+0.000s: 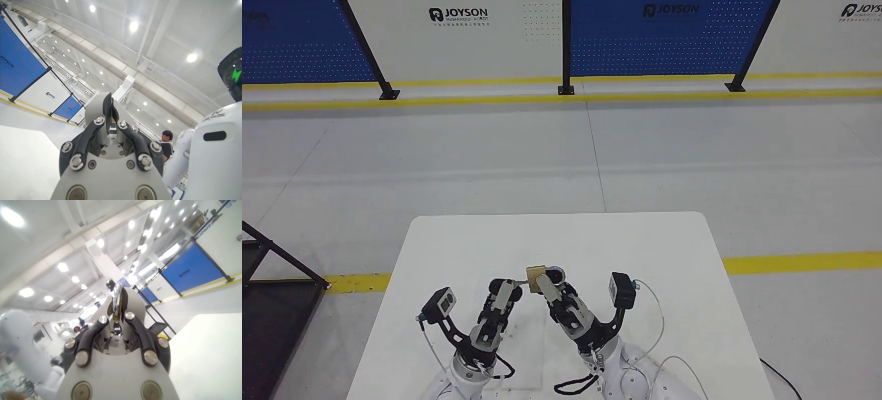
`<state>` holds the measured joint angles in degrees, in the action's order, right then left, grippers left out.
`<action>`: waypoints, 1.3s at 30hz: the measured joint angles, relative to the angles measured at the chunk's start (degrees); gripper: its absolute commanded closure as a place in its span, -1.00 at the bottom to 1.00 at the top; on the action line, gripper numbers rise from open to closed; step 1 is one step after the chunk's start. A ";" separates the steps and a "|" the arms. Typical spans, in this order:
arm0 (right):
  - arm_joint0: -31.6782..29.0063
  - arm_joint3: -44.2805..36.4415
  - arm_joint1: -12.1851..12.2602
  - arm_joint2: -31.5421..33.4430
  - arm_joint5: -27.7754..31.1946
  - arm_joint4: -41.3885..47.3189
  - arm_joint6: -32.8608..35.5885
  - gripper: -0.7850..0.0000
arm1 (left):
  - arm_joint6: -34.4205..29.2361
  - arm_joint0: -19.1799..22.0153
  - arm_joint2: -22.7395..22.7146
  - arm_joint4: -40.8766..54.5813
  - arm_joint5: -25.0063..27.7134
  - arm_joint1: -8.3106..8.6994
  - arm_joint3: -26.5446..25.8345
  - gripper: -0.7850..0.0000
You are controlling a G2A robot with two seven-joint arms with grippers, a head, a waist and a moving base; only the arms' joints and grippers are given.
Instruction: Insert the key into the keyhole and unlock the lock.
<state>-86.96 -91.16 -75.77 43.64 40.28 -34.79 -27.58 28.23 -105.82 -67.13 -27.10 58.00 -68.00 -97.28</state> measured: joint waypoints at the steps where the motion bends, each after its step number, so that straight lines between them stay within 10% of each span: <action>1: 0.00 0.00 0.00 0.00 0.00 0.00 0.00 1.00 | -0.11 0.01 0.03 0.04 0.00 0.01 0.00 1.00; 39: -0.70 -1.22 -0.20 0.63 -1.66 0.73 3.47 1.00 | 2.38 0.54 -0.54 -4.39 0.00 -1.26 1.09 1.00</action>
<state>-87.66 -92.39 -75.97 44.26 38.62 -34.06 -24.11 30.61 -105.28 -67.67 -31.49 58.00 -69.26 -96.19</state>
